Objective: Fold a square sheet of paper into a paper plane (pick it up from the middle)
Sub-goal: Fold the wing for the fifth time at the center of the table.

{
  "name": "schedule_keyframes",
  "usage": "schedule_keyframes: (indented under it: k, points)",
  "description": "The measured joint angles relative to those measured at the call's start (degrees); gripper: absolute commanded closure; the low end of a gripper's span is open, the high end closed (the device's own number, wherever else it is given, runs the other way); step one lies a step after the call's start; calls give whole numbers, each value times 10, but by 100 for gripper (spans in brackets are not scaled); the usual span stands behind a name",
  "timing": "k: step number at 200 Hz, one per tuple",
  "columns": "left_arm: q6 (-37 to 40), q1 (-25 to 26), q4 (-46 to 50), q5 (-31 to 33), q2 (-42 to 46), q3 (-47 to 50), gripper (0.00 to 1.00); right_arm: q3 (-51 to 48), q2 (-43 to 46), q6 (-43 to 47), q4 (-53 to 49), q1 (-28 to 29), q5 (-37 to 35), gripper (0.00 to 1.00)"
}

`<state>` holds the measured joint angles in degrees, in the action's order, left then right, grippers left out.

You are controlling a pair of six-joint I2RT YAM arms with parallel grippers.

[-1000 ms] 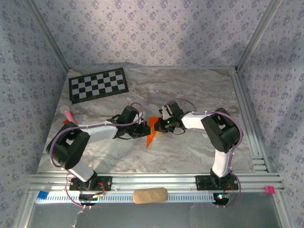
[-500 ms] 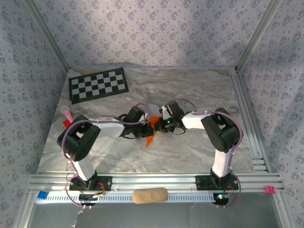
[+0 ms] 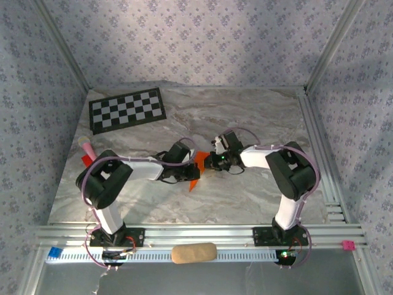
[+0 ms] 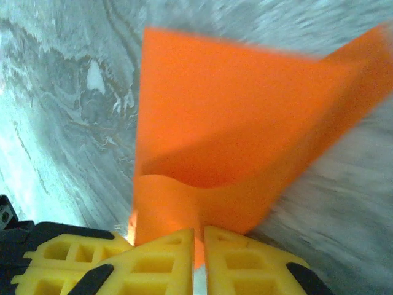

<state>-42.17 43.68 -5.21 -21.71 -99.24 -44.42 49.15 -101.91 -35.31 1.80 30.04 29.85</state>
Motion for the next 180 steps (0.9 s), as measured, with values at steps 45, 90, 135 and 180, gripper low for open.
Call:
schedule_keyframes:
  k: [45, 90, 135, 180]
  points:
    - [23, 2, -6, -10, 15, 20, 100, -13, 47, 5, 2, -15, -7, 90]
    - [30, 0, -5, -12, 15, 20, 100, -10, 35, 16, 7, 27, 1, 90]
    - [33, -2, -3, -16, 16, 20, 100, 0, -7, 19, 14, 32, 0, 91]
    - [36, -2, -4, -16, 16, 21, 100, 0, -19, 12, 24, 4, 3, 91]
